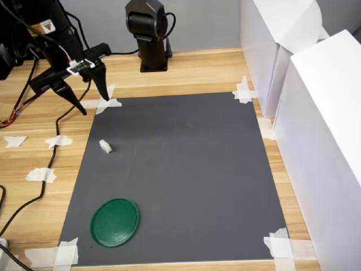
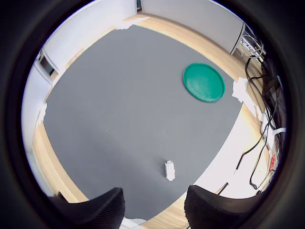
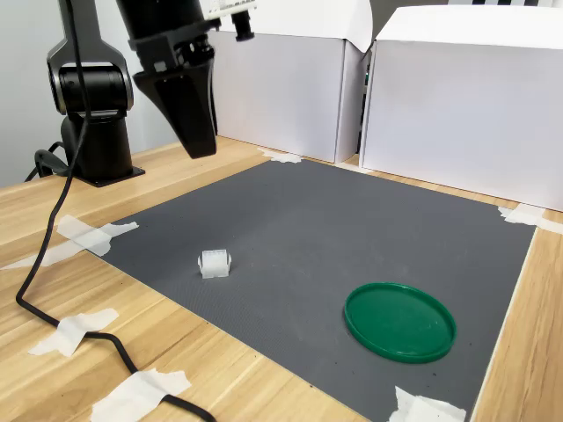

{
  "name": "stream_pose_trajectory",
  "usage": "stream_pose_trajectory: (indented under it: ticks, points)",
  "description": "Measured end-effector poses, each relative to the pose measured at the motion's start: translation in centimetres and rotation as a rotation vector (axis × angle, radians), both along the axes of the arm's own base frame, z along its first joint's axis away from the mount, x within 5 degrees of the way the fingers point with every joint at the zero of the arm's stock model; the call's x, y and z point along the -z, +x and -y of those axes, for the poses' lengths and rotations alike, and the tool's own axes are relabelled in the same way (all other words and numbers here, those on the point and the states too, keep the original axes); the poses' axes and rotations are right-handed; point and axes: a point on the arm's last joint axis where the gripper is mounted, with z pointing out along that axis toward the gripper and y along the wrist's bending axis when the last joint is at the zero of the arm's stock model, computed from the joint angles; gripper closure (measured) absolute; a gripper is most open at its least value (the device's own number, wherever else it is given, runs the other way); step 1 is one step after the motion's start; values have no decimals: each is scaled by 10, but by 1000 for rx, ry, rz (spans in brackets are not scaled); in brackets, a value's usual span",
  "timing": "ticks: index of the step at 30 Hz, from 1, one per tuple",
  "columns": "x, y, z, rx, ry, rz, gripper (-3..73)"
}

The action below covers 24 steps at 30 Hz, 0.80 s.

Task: Grasp a white terminal and put it on the green lid.

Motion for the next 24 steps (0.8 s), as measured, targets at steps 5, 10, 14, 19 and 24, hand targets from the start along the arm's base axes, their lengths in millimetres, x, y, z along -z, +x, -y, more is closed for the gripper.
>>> stream_pose_trajectory:
  ticks: [5, 10, 14, 19, 24]
  points:
    - [8, 4, -2, -44, -39, -39, 156]
    - [8, 10, -16, -107, -75, -41, 156]
    - [7, 14, -19, -93, -90, -3, 156]
    - [18, 21, -16, -86, -89, -18, 156]
    - [37, 29, -14, -92, -77, -71, 156]
